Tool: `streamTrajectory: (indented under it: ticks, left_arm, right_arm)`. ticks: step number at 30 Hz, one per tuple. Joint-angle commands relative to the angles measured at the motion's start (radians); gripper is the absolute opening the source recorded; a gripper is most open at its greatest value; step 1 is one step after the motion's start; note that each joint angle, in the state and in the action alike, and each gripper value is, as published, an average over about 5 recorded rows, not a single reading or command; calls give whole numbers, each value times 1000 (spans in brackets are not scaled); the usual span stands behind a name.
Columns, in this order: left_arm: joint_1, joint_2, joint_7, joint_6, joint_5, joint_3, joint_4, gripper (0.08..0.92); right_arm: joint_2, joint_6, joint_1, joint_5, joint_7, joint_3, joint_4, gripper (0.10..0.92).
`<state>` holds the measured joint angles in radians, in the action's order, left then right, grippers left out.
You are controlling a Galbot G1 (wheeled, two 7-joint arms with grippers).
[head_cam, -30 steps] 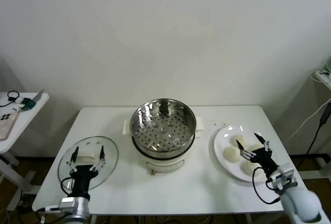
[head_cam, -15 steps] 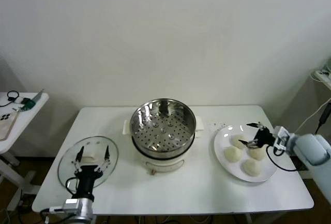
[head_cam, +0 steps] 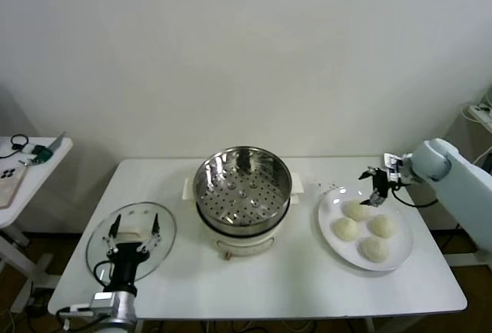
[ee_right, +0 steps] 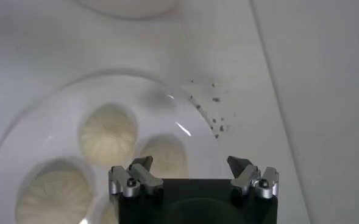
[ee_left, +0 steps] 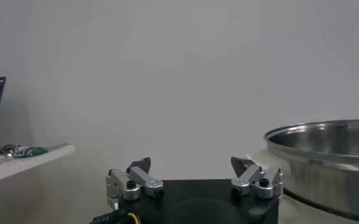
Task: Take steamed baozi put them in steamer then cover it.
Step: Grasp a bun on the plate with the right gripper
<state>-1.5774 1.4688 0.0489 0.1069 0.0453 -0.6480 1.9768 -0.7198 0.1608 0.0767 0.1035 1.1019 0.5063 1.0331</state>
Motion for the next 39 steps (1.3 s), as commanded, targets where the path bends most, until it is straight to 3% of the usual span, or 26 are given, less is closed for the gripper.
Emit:
streamTrajectory:
  ticks: [1,13,39]
  left_arm:
    - [1,-7,9,-9,15,-2,6,823]
    - [3,-11,12,-14,20,-7,4,823]
    - [-11,-16,9,-2,25,-20,-13,823]
  right_arm:
    - [-106,-21,-214,33,107,302,-199,823]
    - [-112,-24,-180,1,113,348,-200,823]
    - [-240,-96,-103,109,45,219,-362,823]
